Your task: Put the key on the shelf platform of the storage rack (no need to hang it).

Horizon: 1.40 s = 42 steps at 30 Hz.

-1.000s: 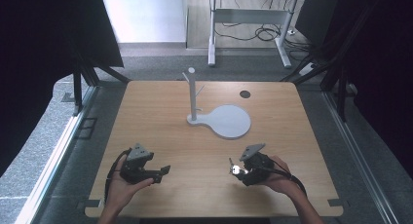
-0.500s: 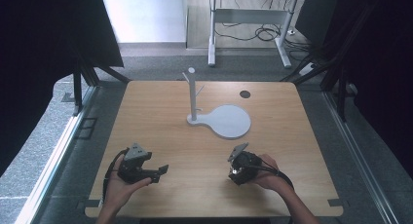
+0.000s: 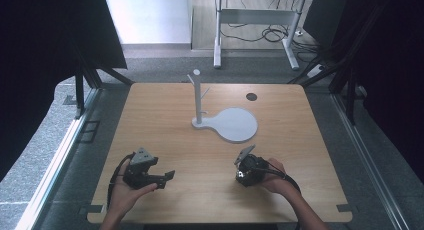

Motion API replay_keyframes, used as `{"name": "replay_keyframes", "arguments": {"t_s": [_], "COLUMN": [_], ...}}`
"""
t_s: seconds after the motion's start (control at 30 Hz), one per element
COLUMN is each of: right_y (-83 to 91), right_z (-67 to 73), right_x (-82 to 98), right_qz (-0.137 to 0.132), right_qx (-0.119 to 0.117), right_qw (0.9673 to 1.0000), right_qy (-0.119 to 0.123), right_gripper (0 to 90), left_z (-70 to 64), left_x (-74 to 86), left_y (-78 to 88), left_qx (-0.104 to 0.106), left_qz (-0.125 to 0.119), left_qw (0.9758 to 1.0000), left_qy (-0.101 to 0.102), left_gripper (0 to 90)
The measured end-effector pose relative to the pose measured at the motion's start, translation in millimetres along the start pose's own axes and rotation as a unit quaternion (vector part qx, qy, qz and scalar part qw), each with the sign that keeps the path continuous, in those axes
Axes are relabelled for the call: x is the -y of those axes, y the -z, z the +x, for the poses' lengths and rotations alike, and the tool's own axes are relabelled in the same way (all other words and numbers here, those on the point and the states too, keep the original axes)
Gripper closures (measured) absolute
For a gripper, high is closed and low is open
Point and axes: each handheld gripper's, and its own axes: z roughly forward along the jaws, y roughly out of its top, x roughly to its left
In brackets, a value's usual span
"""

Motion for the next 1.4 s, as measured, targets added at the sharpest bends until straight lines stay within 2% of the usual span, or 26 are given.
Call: {"name": "replay_keyframes", "arguments": {"t_s": [0.03,0.13,0.5,0.7,0.83,1.07,1.13,1.4], "right_y": [-0.4,-1.1,0.3,6.4,18.8,35.0,44.8,62.5], "right_z": [-2.2,-5.9,-8.8,-10.7,-11.6,-12.2,-14.2,-21.1], "right_x": [-1.3,-2.9,-3.7,-2.6,-2.6,-7.1,-10.1,-17.6], "right_qz": [0.004,0.009,0.024,0.016,0.006,-0.006,-0.016,-0.034], "right_qx": [-0.015,-0.029,-0.025,-0.022,-0.014,-0.003,0.005,0.018], "right_qw": [0.9999,0.9994,0.9992,0.9993,0.9994,0.9997,0.9995,0.9989], "right_qy": [-0.005,-0.017,-0.02,-0.028,-0.031,-0.022,-0.027,-0.027], "right_gripper": [62.1,65.1,66.4,66.6,66.6,66.7,66.7,66.7], "left_z": [-0.4,-0.1,-0.4,-0.2,-0.6,0.5,0.8,5.9], "left_x": [0.0,0.4,0.8,1.3,1.0,0.7,0.6,1.3], "left_y": [-0.7,-1.9,-1.3,-2.5,-2.1,0.0,1.1,5.5], "left_qx": [0.0,0.001,-0.003,-0.004,0.0,0.001,0.002,0.001], "left_qz": [0.001,0.004,0.002,0.004,0.003,-0.001,-0.003,-0.007], "left_qw": [1.0,1.0,1.0,1.0,1.0,1.0,1.0,0.9999], "left_qy": [0.0,-0.001,0.0,0.003,0.002,0.002,0.006,0.009], "left_gripper": [20.0,20.0,20.0,20.0,20.0,20.0,20.0,19.9]}}
